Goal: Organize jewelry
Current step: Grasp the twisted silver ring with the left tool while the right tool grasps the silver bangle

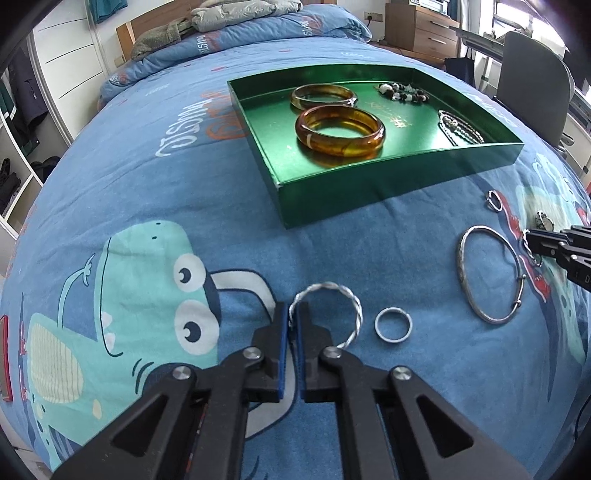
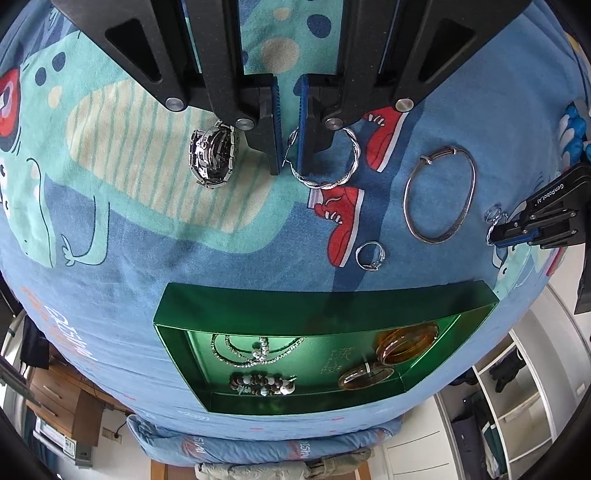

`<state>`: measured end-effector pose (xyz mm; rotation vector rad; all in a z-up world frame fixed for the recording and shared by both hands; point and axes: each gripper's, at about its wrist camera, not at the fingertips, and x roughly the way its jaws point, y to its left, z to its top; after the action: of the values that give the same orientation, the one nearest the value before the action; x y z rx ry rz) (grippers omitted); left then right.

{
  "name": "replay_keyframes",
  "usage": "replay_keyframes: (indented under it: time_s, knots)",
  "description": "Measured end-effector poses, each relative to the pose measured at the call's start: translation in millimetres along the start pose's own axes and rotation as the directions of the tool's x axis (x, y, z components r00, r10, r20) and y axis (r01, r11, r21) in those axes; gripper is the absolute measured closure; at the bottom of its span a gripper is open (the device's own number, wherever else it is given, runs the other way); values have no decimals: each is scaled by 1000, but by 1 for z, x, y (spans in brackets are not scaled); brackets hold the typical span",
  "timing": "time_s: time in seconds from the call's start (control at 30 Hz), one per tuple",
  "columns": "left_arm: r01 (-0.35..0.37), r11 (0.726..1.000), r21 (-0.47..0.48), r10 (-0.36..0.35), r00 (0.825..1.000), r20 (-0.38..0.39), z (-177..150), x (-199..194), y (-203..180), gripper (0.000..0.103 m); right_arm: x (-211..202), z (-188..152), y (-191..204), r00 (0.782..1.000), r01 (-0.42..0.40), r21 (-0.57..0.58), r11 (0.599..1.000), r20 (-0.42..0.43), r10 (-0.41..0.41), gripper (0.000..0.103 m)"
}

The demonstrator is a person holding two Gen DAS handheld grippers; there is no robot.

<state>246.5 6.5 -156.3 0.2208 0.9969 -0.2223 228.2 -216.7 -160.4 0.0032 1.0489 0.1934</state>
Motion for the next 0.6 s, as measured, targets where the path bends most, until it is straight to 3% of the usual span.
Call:
replay_keyframes:
  time_s: [0.23,0.6]
  knots:
    - [-30,999,-10,31,999,28,1,-17,-1,100,-22,-10,2,998,-1,28,1000,56,-1,96]
    - [-70,997,-32,73,991,112,-12,-81,6,100,-84,-28,12,989,3,36,999,145,-9,96]
